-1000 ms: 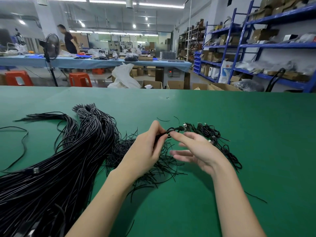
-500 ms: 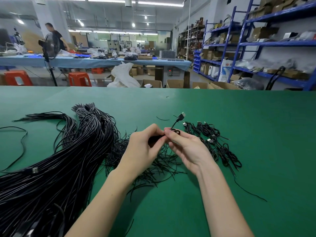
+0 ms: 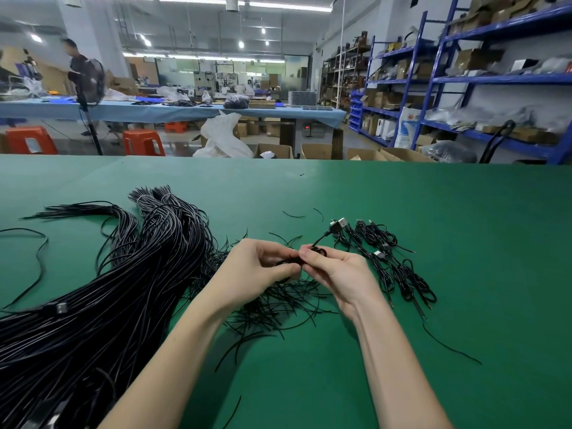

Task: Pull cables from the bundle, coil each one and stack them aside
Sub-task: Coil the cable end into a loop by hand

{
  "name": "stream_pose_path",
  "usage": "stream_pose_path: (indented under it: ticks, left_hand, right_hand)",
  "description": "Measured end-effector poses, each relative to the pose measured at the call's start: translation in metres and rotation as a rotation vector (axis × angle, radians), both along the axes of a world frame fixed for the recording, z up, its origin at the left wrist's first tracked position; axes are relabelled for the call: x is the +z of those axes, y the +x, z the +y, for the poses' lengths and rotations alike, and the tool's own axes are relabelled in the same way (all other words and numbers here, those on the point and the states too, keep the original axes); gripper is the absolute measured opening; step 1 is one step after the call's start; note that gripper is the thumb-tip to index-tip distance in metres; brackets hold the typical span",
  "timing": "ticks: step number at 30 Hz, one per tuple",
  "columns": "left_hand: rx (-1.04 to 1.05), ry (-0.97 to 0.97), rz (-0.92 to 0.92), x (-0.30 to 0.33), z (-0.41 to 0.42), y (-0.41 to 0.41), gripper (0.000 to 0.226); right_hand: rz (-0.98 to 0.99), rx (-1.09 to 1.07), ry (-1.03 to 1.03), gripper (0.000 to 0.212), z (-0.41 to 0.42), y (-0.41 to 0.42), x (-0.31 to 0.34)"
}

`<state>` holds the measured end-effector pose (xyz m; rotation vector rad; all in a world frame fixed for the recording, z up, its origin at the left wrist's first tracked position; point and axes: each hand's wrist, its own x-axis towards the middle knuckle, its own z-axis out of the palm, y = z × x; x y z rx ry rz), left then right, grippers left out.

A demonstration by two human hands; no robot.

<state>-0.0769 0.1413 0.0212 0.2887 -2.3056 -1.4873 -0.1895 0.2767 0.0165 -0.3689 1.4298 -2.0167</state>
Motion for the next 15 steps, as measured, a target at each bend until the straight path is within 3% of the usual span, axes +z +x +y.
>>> stream_pose_path:
  ticks: [6,11,15]
  left_hand:
    - [0.053,0.454,0.023,-0.004,0.003,-0.002,0.015]
    - [0.065,0.808,0.068,-0.002,0.005,-0.005,0.033]
    - [0.035,0.842,0.071,-0.004,0.006,-0.006,0.029]
  right_hand:
    - [0.183,-0.002,0.008,0.009,-0.001,0.001,0.001]
    - [-0.021,0.180,-0.215,0.025,-0.002,0.003,-0.005]
    - [-0.087,0.195,-0.204,0.016,-0.004,0.006,-0.011]
